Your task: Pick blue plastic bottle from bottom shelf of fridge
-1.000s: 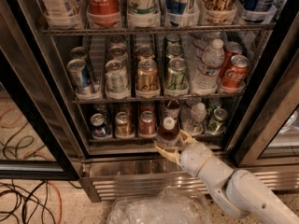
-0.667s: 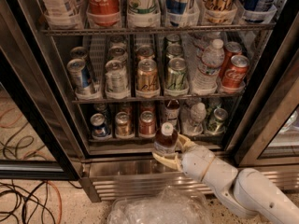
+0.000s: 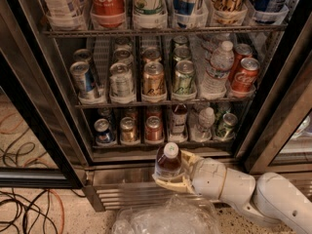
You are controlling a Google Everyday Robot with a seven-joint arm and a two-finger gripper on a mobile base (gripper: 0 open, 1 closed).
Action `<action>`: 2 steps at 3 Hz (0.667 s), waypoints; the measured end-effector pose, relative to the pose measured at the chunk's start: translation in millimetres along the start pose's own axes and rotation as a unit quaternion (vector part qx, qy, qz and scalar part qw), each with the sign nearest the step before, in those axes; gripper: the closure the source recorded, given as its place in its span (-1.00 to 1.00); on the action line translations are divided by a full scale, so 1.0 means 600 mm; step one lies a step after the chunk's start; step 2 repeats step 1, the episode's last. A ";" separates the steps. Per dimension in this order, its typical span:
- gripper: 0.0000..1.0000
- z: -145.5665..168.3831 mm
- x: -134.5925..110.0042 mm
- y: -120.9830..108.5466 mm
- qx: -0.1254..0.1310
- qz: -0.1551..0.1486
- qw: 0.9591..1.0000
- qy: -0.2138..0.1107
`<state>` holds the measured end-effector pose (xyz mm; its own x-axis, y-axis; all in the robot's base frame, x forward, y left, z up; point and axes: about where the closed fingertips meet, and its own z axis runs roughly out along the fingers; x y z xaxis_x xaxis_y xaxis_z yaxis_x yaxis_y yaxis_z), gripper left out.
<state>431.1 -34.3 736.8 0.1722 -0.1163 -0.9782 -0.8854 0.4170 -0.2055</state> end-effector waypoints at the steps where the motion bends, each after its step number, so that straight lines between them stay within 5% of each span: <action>1: 1.00 0.000 0.000 0.000 0.000 0.000 1.000 0.000; 2: 1.00 0.000 0.000 0.000 0.000 0.000 1.000 0.000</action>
Offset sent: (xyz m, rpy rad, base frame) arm 0.0000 0.0000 0.0000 0.0000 0.0000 0.0000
